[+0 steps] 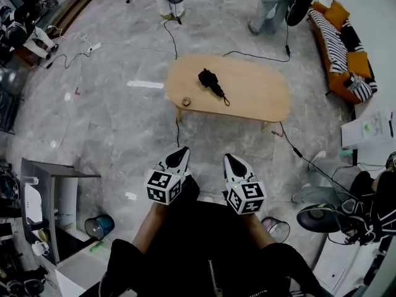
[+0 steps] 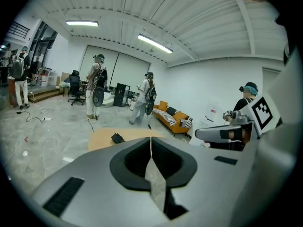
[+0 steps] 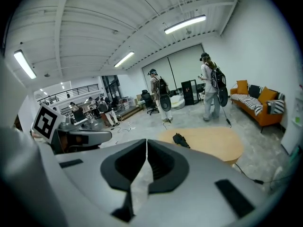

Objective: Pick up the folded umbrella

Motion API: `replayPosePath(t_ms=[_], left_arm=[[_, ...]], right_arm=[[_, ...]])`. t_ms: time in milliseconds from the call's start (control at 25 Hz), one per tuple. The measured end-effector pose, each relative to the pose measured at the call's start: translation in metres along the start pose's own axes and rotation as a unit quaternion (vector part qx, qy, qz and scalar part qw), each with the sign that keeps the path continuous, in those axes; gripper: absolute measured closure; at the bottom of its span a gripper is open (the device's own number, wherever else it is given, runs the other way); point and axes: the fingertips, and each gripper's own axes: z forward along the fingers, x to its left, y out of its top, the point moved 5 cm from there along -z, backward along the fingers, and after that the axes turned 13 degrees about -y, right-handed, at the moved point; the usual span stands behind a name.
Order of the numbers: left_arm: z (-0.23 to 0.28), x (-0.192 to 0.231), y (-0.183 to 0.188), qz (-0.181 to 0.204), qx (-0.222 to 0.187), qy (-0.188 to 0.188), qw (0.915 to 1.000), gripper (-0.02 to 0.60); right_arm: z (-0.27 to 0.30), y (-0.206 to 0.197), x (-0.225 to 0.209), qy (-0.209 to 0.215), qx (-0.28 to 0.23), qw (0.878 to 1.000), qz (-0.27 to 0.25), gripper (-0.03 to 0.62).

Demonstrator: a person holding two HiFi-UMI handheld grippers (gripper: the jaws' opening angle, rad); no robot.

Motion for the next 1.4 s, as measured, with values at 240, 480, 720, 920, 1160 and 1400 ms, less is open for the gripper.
replayPosePath(t_ms=[240, 480, 720, 920, 1160, 1400], left_arm=[[0.008, 0.034, 0.021, 0.007, -0.001, -0.011, 0.9999, 0.563], [0.01, 0.07, 0.042, 0.036, 0.002, -0.015, 0.9993, 0.563], [0.004, 0.103, 0.053, 0.048, -0.002, -0.014, 0.9987, 0.563], [0.006, 0.116, 0.054, 0.038, -0.004, -0.018, 0.9991, 0.563], [0.015, 0.121, 0.047, 0.031, 0.006, -0.025, 0.9992, 0.563], [0.033, 0.134, 0.055, 0.035, 0.011, -0.016, 0.9992, 0.563]], right_arm=[[0.03, 0.02, 0.014, -0.008, -0.003, 1.0, -0.001, 0.58], [0.066, 0.037, 0.037, -0.009, -0.006, 1.0, -0.007, 0.58], [0.087, 0.047, 0.062, -0.011, -0.012, 1.0, -0.009, 0.58], [0.094, 0.048, 0.067, -0.016, -0.007, 1.0, -0.018, 0.58], [0.102, 0.044, 0.057, -0.022, -0.002, 1.0, 0.006, 0.582], [0.129, 0.051, 0.048, -0.015, 0.005, 1.0, 0.008, 0.582]])
